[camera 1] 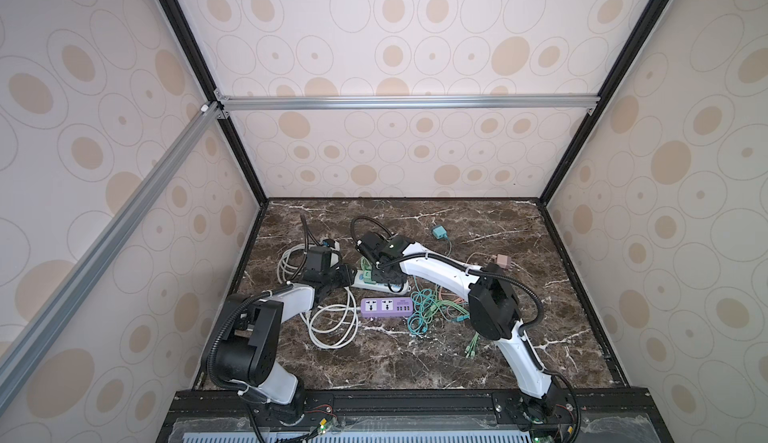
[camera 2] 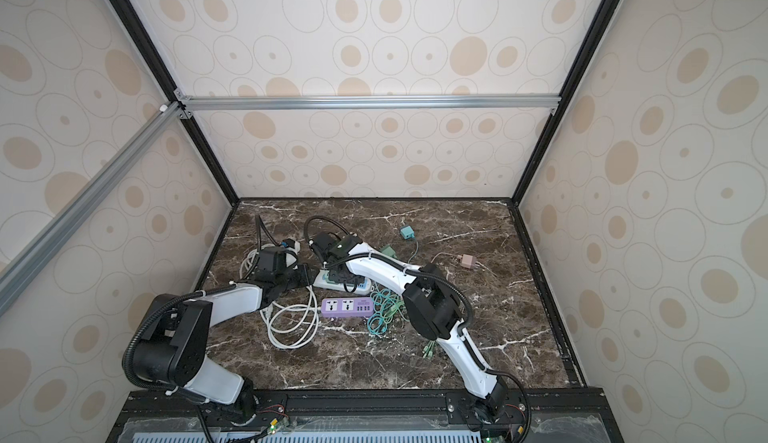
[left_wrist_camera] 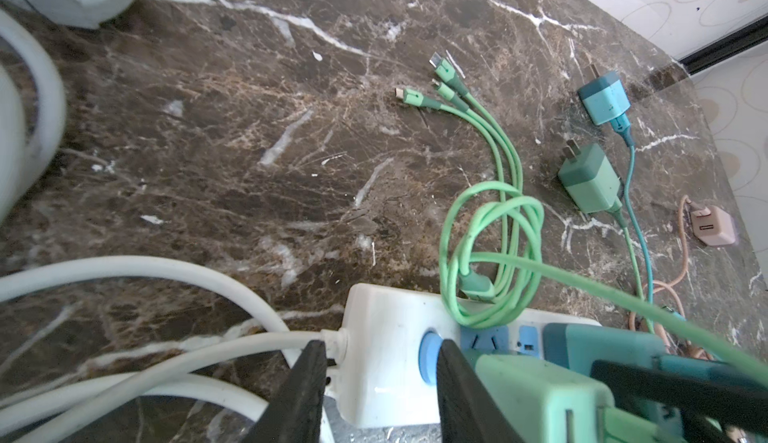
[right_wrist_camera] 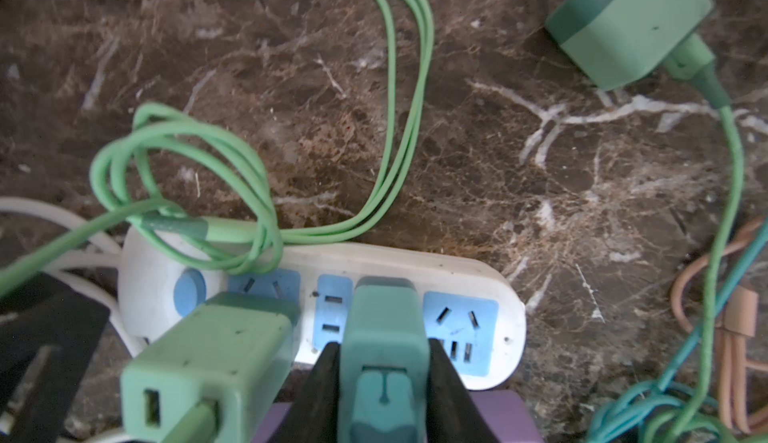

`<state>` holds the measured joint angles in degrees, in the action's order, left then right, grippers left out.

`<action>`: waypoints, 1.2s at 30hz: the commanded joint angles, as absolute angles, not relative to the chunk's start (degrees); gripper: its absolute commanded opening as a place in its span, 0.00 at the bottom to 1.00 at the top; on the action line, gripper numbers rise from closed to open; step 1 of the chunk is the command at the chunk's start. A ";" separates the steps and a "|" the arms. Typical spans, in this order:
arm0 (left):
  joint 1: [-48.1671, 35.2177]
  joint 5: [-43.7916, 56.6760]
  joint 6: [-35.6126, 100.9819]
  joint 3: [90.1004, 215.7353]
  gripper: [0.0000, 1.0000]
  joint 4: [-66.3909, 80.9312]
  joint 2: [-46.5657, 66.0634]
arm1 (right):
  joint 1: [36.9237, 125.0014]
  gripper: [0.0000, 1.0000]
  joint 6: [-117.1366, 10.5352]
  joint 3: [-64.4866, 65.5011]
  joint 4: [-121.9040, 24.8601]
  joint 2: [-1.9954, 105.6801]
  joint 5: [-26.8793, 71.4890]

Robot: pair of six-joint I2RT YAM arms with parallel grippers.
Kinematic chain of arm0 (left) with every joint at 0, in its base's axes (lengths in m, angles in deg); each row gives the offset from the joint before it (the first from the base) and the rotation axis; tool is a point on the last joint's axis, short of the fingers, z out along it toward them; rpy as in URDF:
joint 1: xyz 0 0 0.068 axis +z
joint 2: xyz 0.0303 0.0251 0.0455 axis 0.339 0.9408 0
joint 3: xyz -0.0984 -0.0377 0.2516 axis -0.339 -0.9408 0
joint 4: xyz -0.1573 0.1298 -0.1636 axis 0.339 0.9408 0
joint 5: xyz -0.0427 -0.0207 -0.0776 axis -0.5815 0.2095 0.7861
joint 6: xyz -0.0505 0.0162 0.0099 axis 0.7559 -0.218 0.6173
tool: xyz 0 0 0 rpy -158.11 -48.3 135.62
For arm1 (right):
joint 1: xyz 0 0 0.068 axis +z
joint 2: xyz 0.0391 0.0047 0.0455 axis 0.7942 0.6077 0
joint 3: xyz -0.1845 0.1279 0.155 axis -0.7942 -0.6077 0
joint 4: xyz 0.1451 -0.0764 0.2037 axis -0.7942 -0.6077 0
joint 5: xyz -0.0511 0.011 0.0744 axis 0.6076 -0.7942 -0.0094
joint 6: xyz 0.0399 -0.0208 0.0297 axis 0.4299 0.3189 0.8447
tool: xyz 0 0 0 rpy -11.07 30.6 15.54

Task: Insert the plug
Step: 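Press the charger prongs down into the socket with the right gripper, then open the right gripper and lift it off the plugged teal charger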

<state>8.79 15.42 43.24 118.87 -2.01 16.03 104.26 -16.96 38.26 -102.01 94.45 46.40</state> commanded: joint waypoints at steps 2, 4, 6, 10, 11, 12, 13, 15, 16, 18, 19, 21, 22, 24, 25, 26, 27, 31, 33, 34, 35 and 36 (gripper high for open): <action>9.36 15.31 42.89 118.97 0.44 -0.77 14.74 | 104.50 0.36 -17.85 36.54 -104.28 93.35 43.74; 9.36 15.44 42.89 118.99 0.44 -0.83 14.77 | 104.50 0.41 -18.32 36.14 -103.95 92.85 43.48; 9.45 15.49 42.99 119.06 0.44 -0.81 14.79 | 104.53 0.42 -18.58 35.95 -103.80 92.38 43.49; 9.42 15.65 43.22 119.31 0.44 -0.76 14.72 | 104.72 0.49 -19.90 35.83 -104.20 91.35 43.52; 9.44 15.68 43.24 119.37 0.44 -0.74 14.73 | 104.75 0.50 -20.31 35.80 -104.42 90.94 43.43; 9.44 15.67 43.35 119.41 0.44 -0.74 14.63 | 104.86 0.50 -20.94 35.60 -104.44 90.56 42.93; 9.44 15.64 43.32 119.41 0.44 -0.80 14.66 | 104.84 0.51 -21.71 35.24 -104.35 90.07 42.12; 9.44 15.71 43.41 119.56 0.44 -0.80 14.66 | 104.87 0.51 -23.04 34.88 -104.48 89.41 40.04; 9.44 15.72 43.41 119.59 0.44 -0.71 14.72 | 104.89 0.51 -23.47 34.45 -104.57 88.92 39.15; 9.42 15.71 43.41 119.68 0.44 -0.55 14.72 | 104.90 0.52 -24.29 33.02 -103.97 87.80 37.38; 9.44 15.79 43.41 119.75 0.44 -0.49 14.72 | 104.96 0.52 -25.03 32.02 -103.31 87.18 36.39; 9.45 15.72 43.41 119.77 0.44 -0.47 14.65 | 105.09 0.52 -26.33 30.50 -102.34 86.03 34.49; 9.41 15.76 43.42 119.76 0.44 -0.46 14.68 | 105.17 0.52 -27.51 29.81 -101.70 85.57 33.31; 9.42 15.72 43.41 119.90 0.44 -0.42 14.54 | 105.40 0.53 -30.50 28.46 -100.33 84.52 30.63; 9.45 15.79 43.45 119.96 0.44 -0.33 14.53 | 105.64 0.53 -31.66 27.40 -99.56 83.61 30.47; 9.44 15.78 43.50 120.02 0.44 -0.24 14.53 | 105.99 0.54 -33.62 25.69 -97.70 82.34 29.51; 9.42 15.79 43.50 120.09 0.44 -0.13 14.53 | 106.15 0.55 -35.09 24.07 -95.96 80.99 28.67; 9.42 15.67 43.41 120.14 0.44 0.06 14.45 | 106.27 0.57 -39.70 18.44 -90.31 75.55 24.91; 9.40 15.62 43.34 120.20 0.44 0.20 14.44 | 106.25 0.57 -42.24 16.39 -89.28 72.81 24.38; 9.44 15.45 43.34 120.26 0.44 0.24 14.40 | 106.26 0.57 -43.45 15.67 -89.27 71.68 24.55; 9.43 15.45 43.28 120.25 0.44 0.52 14.36 | 106.21 0.57 -45.15 14.73 -89.21 70.18 24.65; 9.44 15.47 43.24 120.33 0.44 0.61 14.21 | 106.23 0.56 -46.69 13.72 -89.34 68.67 24.73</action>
